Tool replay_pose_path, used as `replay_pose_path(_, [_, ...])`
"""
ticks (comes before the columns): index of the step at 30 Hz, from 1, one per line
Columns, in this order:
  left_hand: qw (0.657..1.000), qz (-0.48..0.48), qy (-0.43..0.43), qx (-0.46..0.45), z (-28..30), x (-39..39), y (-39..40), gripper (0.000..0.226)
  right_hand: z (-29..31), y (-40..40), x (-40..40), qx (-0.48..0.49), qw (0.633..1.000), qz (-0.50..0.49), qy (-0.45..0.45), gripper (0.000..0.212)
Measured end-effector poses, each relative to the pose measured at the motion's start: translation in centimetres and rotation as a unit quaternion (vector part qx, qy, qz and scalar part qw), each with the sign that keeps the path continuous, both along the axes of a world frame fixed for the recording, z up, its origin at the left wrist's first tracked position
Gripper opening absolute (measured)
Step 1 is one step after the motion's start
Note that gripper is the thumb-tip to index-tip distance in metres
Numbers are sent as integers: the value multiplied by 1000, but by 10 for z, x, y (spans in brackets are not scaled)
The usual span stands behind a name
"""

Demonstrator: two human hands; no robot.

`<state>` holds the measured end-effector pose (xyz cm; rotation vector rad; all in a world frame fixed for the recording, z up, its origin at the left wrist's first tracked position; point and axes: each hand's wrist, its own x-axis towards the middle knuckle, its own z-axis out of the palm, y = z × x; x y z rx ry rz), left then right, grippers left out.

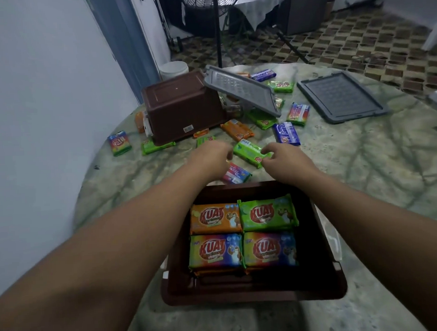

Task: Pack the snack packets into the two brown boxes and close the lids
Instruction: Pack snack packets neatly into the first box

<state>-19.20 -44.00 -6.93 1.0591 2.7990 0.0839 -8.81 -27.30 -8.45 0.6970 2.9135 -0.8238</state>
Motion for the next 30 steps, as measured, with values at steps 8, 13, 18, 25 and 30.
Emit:
replay_pose_path(8, [971,-146,-5,-192,-57,-47,27,79,-32,19,-51,34,996,37,-71,38])
replay_pose_path(13, [968,-180,-19,-173,-73,-53,27,71,-43,20,-78,59,993,51,-84,49])
replay_pose_path(18, [987,-102,-69,-103,-72,-62,5,76,-56,17,-104,91,987,44,-125,66])
replay_pose_path(25, [996,-15,-83,-8,-70,-64,-30,82,-69,2,-111,114,981,59,-146,72])
replay_pose_path(30, [997,13,-63,33,-64,-52,-40,71,-59,-11,-100,108,971,70,-201,93])
